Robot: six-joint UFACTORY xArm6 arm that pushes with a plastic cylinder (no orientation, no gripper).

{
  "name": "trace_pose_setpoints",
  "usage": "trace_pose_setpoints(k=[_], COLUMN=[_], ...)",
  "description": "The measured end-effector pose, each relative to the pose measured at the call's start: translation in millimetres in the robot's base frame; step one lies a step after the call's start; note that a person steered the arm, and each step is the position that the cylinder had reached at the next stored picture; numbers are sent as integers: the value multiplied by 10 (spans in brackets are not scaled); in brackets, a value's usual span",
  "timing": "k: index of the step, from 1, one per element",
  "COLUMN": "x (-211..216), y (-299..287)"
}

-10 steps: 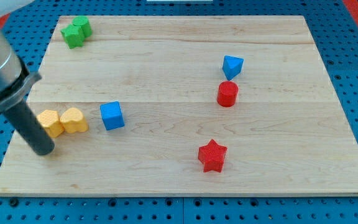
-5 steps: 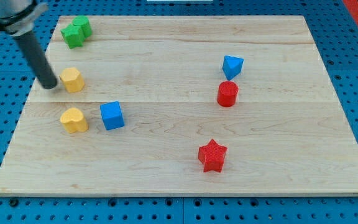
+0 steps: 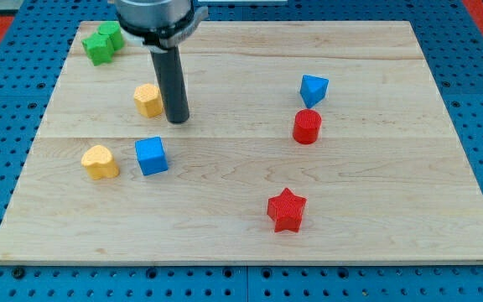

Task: Move the yellow blocks towards the top side

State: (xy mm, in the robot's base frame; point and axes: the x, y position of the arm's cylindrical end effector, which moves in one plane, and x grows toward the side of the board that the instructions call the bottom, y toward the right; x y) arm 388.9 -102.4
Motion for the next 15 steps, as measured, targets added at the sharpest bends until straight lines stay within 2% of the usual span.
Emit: trace_pose_setpoints(k=[1, 2, 3, 4, 5, 6, 7, 8, 10, 12, 13, 14, 15], x=[148, 305, 708, 1305, 1545, 1080, 1075, 1270, 854, 796, 538, 465, 708], y=[-686, -633, -1489, -1421, -491, -548, -1024, -1333, -313, -201, 252, 253, 459])
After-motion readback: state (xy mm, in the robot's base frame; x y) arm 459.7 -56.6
